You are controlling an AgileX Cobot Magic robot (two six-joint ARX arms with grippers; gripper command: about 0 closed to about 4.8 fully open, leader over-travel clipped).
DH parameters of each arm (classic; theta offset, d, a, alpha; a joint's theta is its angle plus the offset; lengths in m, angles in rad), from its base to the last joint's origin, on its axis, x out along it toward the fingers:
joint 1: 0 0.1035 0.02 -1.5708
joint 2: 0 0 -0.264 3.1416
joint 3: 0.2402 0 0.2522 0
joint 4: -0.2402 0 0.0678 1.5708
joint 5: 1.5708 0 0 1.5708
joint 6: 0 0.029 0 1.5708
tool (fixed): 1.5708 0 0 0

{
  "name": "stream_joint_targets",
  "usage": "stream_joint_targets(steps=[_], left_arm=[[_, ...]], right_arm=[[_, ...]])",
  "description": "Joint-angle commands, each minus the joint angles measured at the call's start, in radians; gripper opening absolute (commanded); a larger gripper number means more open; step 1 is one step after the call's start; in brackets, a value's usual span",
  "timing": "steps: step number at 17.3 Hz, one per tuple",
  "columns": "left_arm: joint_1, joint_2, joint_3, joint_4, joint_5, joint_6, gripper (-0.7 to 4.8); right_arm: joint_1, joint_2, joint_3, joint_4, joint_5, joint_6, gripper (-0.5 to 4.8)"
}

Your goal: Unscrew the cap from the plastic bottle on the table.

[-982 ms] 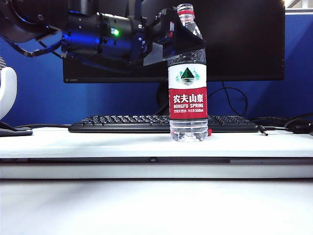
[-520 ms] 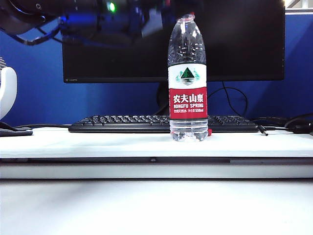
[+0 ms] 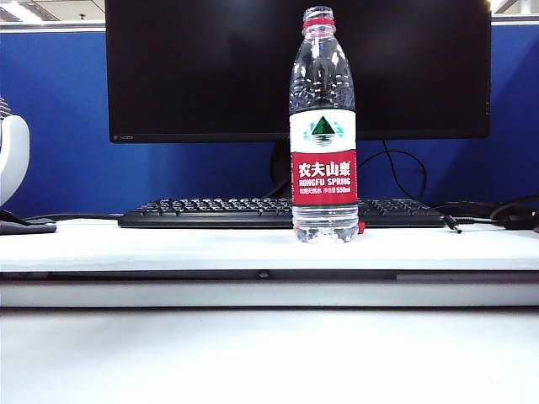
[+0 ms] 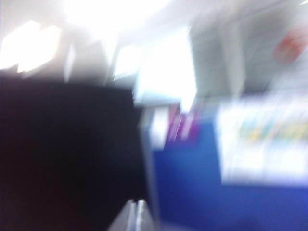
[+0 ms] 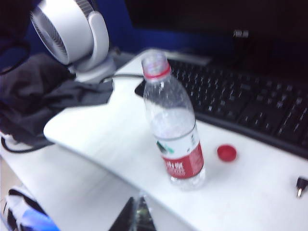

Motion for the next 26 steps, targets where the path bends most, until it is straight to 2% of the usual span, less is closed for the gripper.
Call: stream_joint_targets(steps=[1,3,5,7,8,10,11,12,13,14,15,17,18,20,22,24,26], left_arm=[[-0.008,-0.276,0.002,-0.573,-0.126,0.051,-0.04],[-0.019,-0.465,0.002,-0.793,-0.174,0.096,-0.04],[-0.019,-0.645,0.002,-0.906,-0.21,0.106,-0.04],[-0.019,-0.91,0.001,-1.107,-0.361,0.084,-0.04],[-0.019,-0.98,0.0,-1.163,-0.355,0.084,-0.04],[-0.016,-1.205,0.0,-1.361,-0.352,0.061,-0.04],[-0.015,-1.259,-0.003,-1.399,-0.351,0.022,-0.04],[-0.016,-1.276,0.009,-1.471,-0.328,-0.079,-0.04],[-0.017,-1.276,0.011,-1.512,-0.316,-0.07,-0.04],[-0.015,-1.276,-0.014,-1.517,-0.245,-0.057,-0.04],[-0.016,-1.276,-0.092,-1.513,-0.188,-0.099,-0.04],[-0.016,-1.276,-0.203,-1.463,-0.189,-0.155,-0.04],[-0.016,-1.276,-0.332,-1.36,-0.192,-0.241,-0.04],[-0.015,-1.276,-0.498,-1.2,-0.24,-0.317,-0.04],[-0.015,-1.276,-0.644,-1.046,-0.242,-0.398,-0.04],[-0.016,-1.276,-0.76,-0.947,-0.241,-0.439,-0.04],[-0.015,-1.277,-0.822,-0.939,-0.253,-0.439,-0.04]], right_arm=[[0.0,-0.027,0.003,0.027,-0.002,0.001,-0.06],[0.001,-0.055,0.003,0.027,-0.003,0.002,-0.06],[0.0,-0.08,0.003,0.026,-0.002,0.001,-0.06],[0.0,-0.119,0.003,0.019,-0.001,0.0,-0.06],[0.0,-0.13,0.003,0.01,-0.001,0.0,-0.06],[0.001,-0.167,0.003,-0.036,-0.001,0.001,-0.06],[0.0,-0.179,0.002,-0.051,-0.001,0.0,-0.06],[-0.001,-0.192,0.002,-0.073,0.002,0.0,-0.06],[-0.001,-0.207,0.002,-0.081,-0.007,0.0,-0.06],[0.001,-0.213,0.002,-0.08,-0.028,0.0,-0.06],[0.0,-0.236,0.002,-0.079,0.0,0.0,-0.06],[-0.001,-0.253,0.002,-0.079,-0.02,0.0,-0.06],[0.001,-0.266,0.002,-0.079,-0.015,0.0,-0.06],[0.0,-0.272,0.002,-0.079,-0.008,0.0,-0.06],[0.0,-0.278,0.002,-0.079,0.002,-0.001,-0.06],[0.0,-0.28,0.002,-0.079,-0.002,-0.001,-0.06],[0.0,-0.28,0.002,-0.079,0.001,-0.001,-0.06]])
